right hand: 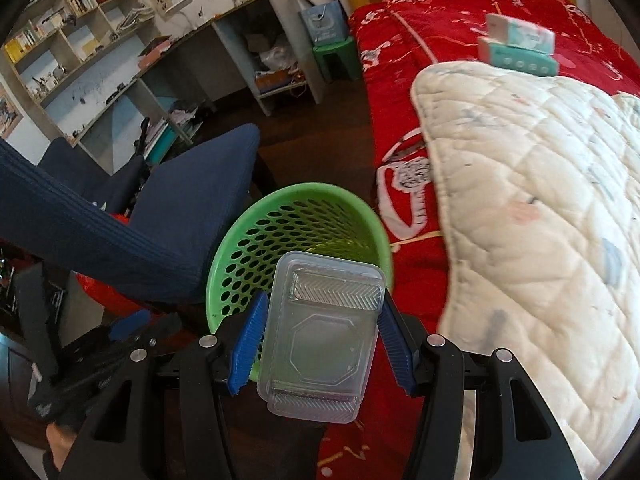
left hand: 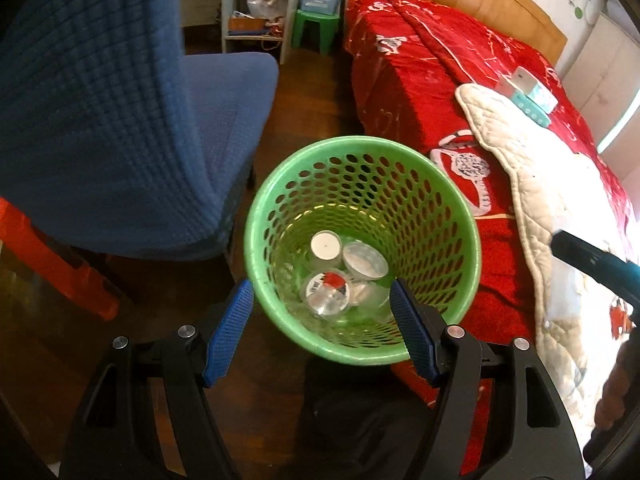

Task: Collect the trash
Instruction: 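Open the right tool to drop the clear container into the basket, then move both tools back over the remaining trash on the pad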

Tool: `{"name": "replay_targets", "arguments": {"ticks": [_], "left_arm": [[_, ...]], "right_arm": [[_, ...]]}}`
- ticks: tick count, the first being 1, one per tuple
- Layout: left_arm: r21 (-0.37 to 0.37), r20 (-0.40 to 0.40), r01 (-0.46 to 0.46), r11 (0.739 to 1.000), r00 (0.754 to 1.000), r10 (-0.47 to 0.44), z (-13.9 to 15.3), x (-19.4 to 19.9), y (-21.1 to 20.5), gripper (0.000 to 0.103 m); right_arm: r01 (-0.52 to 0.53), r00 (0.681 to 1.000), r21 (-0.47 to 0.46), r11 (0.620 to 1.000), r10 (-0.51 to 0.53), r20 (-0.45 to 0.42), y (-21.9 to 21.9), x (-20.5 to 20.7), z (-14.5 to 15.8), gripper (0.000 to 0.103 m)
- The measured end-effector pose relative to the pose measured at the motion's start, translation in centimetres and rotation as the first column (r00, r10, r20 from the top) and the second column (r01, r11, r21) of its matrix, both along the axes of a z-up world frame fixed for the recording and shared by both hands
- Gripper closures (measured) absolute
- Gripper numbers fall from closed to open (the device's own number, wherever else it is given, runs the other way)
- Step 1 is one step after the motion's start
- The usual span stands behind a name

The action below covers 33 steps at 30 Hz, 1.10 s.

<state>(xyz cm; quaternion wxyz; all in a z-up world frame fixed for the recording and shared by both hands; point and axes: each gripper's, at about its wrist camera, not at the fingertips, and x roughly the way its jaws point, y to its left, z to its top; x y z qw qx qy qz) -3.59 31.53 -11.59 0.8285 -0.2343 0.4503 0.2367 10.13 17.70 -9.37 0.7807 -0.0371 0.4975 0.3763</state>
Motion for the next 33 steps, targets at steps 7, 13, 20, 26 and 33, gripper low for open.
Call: {"name": "replay_targets", "arguments": {"ticks": [7, 13, 20, 26, 33], "left_arm": [[-0.025, -0.003, -0.017, 1.0, 1.0, 0.017, -0.9, -0.7, 0.6, 0.033], [-0.037, -0.006, -0.019, 0.999, 1.0, 0.019, -1.3, -0.9, 0.5, 0.033], [-0.031, 0.003, 0.002, 1.0, 1.0, -0.002, -0.7, -0.5, -0.5, 0.033], [-0.021, 0.013, 0.033, 0.999, 0.999, -0.033, 0.1, 0.4, -2.0, 0.033], [-0.004, 0.029, 0.089, 0.996, 0.996, -0.089, 1.3, 1.8, -4.4, 0.033]], "right_arm": [[0.0, 0.999, -0.003, 1.0, 0.0, -0.039, 2.9, 0.8, -1.8, 0.049], [0.008, 0.998, 0.011, 1.0, -0.007, -0.066, 3.3, 1.2, -2.2, 0.043], [-0.003, 0.999, 0.012, 1.0, 0.004, -0.036, 1.3, 0.2, -1.1, 0.038], [0.007, 0.999, 0.002, 1.0, -0.007, 0.031, -1.8, -0.9, 0.6, 0.032], [0.086, 0.994, 0.013, 0.996, -0.086, 0.061, -7.0, -1.2, 1.7, 0.026]]}}
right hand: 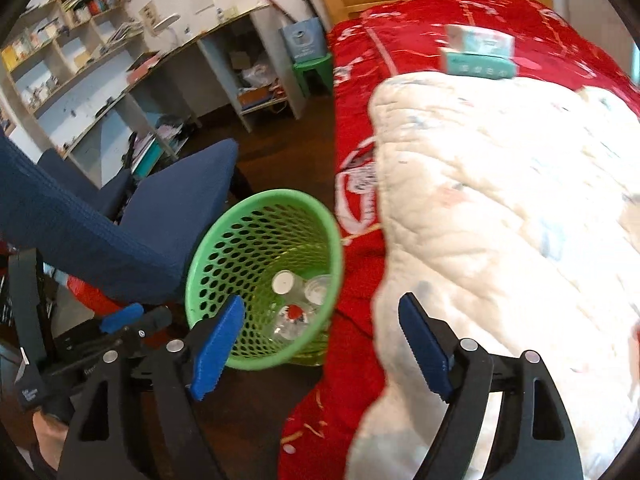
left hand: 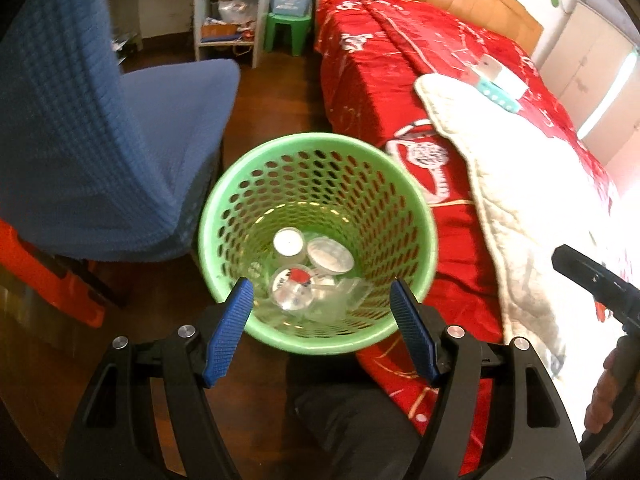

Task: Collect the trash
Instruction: 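Move both tools back over the remaining trash on the pad, then grasp the pink wafer packet with the right tool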

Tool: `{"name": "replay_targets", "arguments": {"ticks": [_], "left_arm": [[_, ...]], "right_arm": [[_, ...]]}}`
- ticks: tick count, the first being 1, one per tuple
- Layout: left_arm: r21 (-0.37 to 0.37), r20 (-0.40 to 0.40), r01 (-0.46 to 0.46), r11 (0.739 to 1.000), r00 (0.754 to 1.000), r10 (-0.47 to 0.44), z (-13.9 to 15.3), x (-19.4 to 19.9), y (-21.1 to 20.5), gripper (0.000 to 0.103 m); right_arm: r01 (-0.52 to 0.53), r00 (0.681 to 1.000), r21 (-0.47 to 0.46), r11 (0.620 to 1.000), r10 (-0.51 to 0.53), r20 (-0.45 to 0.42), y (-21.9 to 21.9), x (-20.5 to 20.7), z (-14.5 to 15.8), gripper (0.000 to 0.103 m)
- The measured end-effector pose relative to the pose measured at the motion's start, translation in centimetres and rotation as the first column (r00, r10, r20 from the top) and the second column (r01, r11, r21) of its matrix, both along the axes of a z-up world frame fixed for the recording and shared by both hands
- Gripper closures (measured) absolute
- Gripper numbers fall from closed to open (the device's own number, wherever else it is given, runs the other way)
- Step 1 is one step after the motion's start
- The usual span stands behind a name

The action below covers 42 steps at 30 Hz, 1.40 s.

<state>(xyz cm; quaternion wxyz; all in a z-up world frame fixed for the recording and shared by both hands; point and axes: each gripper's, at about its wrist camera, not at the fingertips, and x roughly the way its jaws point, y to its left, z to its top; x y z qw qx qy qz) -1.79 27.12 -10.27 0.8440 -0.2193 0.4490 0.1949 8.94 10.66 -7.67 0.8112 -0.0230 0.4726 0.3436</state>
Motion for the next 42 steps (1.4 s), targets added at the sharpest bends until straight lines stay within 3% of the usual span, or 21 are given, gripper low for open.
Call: {"name": "replay_targets", "arguments": {"ticks": [9, 17, 31, 42], "left_arm": [[0.008, 0.008, 0.093, 0.996, 0.996, -0.093, 1.0, 2.4, -4.0, 0.033], [0.027, 0.008, 0.175, 0.984, 0.985, -0.175, 1.8, 4.5, -7.8, 0.033], [0.033, 0.0, 0.268, 0.963, 0.963, -0.268, 2.1, 7.4, -12.6, 0.033], [0.046, -0.012, 0.322, 0.946, 0.947, -0.322, 2.0, 9.6, -15.2, 0.033]], "right_arm": [[0.161, 0.987, -0.009, 0.987, -0.161, 0.021, -8.9, 1.4, 0.7, 0.025], [0.303, 0.952, -0.035, 0.952, -0.302, 0.052, -17.1, 3.0, 1.1, 0.024], [0.568, 0.823, -0.065, 0.82, -0.567, 0.036, -31.3, 9.8, 1.1, 0.024], [0.669, 0.738, -0.14, 0.73, -0.675, 0.006, -37.0, 15.7, -1.0, 0.024]]}}
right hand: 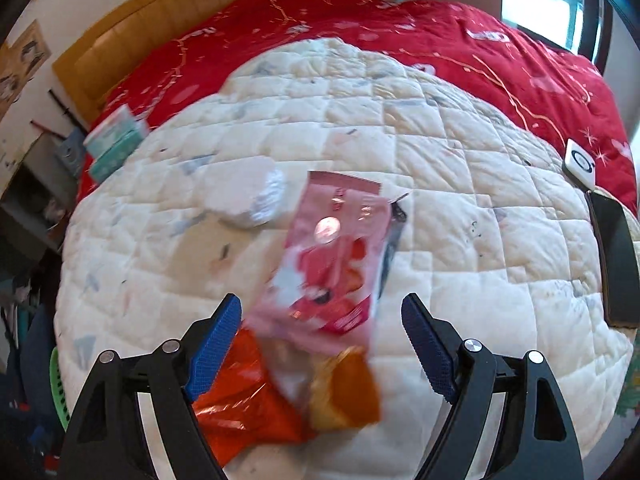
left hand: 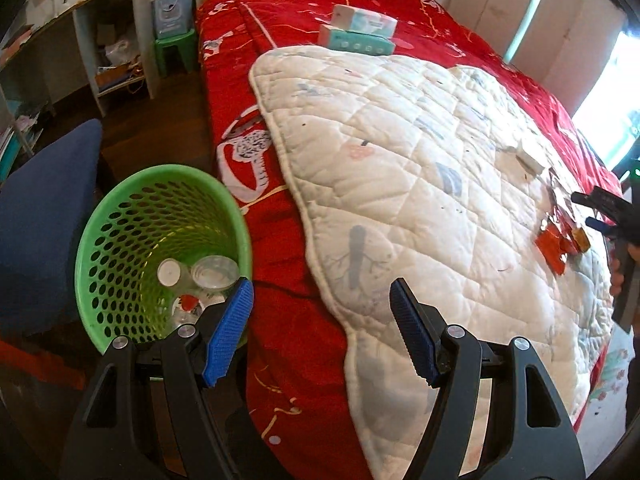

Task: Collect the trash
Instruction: 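Grasp the pink wafer packet with the right tool, then grasp the red snack bag with the left tool while the right tool holds the pink packet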

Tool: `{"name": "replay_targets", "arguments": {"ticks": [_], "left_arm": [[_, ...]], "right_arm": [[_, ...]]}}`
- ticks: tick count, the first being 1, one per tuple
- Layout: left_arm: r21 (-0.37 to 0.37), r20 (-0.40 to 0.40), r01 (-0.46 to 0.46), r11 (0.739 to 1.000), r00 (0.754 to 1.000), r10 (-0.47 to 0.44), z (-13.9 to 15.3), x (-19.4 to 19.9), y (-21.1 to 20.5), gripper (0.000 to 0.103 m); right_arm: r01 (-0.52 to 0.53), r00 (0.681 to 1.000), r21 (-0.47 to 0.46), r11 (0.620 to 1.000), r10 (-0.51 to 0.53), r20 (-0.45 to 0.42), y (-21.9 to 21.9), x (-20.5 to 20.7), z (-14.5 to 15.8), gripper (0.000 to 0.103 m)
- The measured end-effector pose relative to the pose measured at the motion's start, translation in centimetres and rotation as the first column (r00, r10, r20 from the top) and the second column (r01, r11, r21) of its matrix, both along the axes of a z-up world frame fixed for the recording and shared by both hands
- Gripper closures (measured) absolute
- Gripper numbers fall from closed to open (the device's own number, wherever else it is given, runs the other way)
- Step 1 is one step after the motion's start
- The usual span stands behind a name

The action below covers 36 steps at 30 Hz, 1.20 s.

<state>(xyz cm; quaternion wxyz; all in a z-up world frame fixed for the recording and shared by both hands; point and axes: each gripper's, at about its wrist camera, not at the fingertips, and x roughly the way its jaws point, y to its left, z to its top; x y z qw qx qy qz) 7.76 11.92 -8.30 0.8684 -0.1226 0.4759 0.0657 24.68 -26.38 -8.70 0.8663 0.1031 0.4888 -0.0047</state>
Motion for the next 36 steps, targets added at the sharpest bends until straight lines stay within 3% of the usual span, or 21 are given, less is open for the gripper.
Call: {"name": "replay_targets", "arguments": {"ticks": [12, 21, 23, 28, 36], "left_arm": [[0.015, -0.015, 0.067, 0.998, 0.998, -0.067, -0.4, 2.3, -2.9, 0.033], [0.029, -0.003, 0.175, 0.984, 0.985, -0.175, 0.1, 4.5, -7.0, 0.033], [0.026, 0.002, 0.217, 0.976, 0.976, -0.217, 0.3, 5.2, -8.4, 0.033], [0.033, 0.022, 0.32, 0.947, 0.947, -0.321, 0.6, 6.6, -11.8, 0.031], [0.029, 0.056, 0.519, 0.854, 0.853, -0.52, 1.1, 9.4, -17.8, 0.029]], "right_arm": [[0.058, 0.996, 0.075, 0.996, -0.053, -0.07, -1.3, 4.7, -2.5, 0.024], [0.029, 0.995, 0.0, 1.0, -0.029, -0.1, -0.3, 6.1, -3.6, 0.024], [0.011, 0.994, -0.028, 1.0, -0.014, -0.105, 0.0, 6.3, -3.7, 0.026], [-0.007, 0.995, -0.059, 0.998, 0.001, -0.1, -0.3, 6.1, -3.7, 0.044], [-0.015, 0.999, -0.015, 1.0, 0.014, -0.04, -2.4, 4.6, -1.7, 0.049]]}}
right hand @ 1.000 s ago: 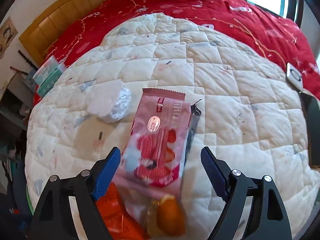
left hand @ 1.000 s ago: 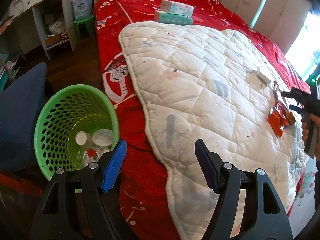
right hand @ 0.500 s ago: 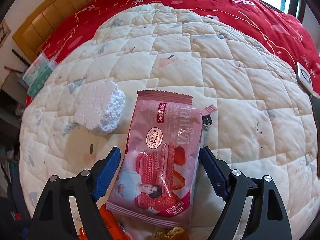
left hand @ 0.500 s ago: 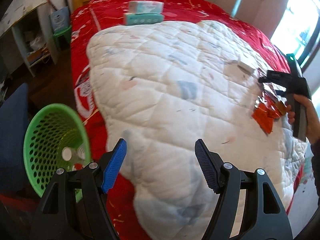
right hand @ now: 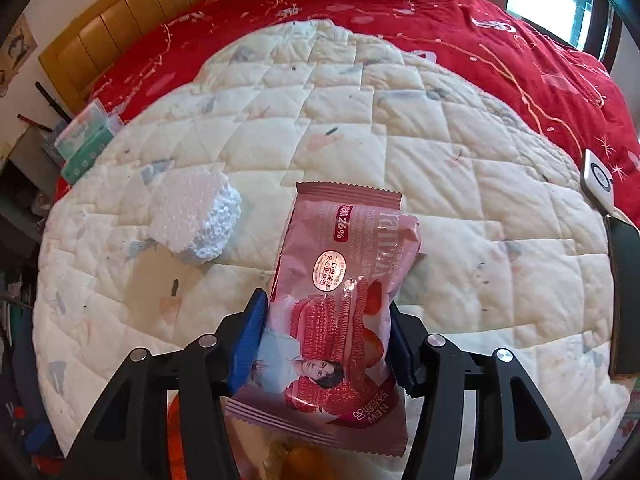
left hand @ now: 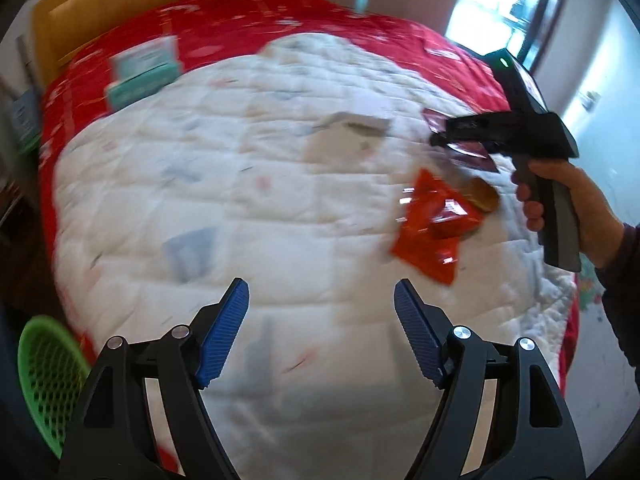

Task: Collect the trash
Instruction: 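Grasp the red snack bag with the left tool while the right tool holds the pink packet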

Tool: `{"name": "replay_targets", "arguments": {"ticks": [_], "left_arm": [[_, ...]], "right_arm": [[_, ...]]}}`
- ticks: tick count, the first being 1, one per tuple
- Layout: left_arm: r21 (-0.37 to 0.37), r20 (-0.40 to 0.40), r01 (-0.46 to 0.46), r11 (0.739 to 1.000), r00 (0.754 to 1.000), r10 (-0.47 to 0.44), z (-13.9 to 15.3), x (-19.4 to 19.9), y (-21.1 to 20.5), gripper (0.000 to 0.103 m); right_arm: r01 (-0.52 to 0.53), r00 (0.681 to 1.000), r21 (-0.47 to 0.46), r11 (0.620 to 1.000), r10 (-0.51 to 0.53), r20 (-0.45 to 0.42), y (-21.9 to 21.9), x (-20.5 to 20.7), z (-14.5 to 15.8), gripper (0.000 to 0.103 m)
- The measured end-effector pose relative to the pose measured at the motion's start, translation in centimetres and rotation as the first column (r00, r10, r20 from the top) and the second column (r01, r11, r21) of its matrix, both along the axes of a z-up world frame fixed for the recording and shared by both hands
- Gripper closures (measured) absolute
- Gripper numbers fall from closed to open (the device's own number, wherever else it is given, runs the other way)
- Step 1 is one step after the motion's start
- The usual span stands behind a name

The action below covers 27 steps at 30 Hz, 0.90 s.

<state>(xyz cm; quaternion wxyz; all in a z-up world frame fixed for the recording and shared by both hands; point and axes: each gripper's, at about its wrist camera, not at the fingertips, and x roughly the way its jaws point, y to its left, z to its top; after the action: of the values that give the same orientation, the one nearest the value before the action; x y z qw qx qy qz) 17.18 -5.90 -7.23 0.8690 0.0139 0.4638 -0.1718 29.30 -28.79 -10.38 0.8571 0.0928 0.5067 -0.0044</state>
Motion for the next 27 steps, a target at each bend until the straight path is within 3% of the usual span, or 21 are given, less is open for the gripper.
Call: {"name": "replay_targets", "arguments": {"ticks": [8, 23, 24, 26, 27], "left_arm": [[-0.011, -0.001, 0.18, 0.984, 0.984, -0.18, -0.8, 2.5, -6.0, 0.028], [0.005, -0.056, 0.239, 0.971, 0.97, -0.238, -4.1, 5.3, -10.9, 0.028], [0.003, -0.056, 0.239, 0.971, 0.969, -0.239, -4.3, 5.3, -10.9, 0.029], [-0.024, -0.061, 0.252, 0.967, 0.965, -0.253, -4.5, 5.2, -11.0, 0.045], [-0.034, -0.065, 0.253, 0.967, 0.965, -0.255, -4.6, 5.2, -11.0, 0.047]], "right_arm": [[-0.021, 0.997, 0.021, 1.0, 0.02, 0.074, -1.9, -2.8, 2.7, 0.05], [-0.064, 0.992, 0.044, 0.997, 0.059, 0.109, -2.9, -7.3, 3.9, 0.05], [-0.066, 0.992, 0.045, 0.997, 0.061, 0.108, -2.8, -7.5, 3.9, 0.05], [-0.069, 0.992, 0.043, 0.997, 0.064, 0.111, -2.6, -7.9, 3.9, 0.05], [-0.072, 0.991, 0.042, 0.997, 0.067, 0.112, -2.5, -8.1, 3.8, 0.05]]}}
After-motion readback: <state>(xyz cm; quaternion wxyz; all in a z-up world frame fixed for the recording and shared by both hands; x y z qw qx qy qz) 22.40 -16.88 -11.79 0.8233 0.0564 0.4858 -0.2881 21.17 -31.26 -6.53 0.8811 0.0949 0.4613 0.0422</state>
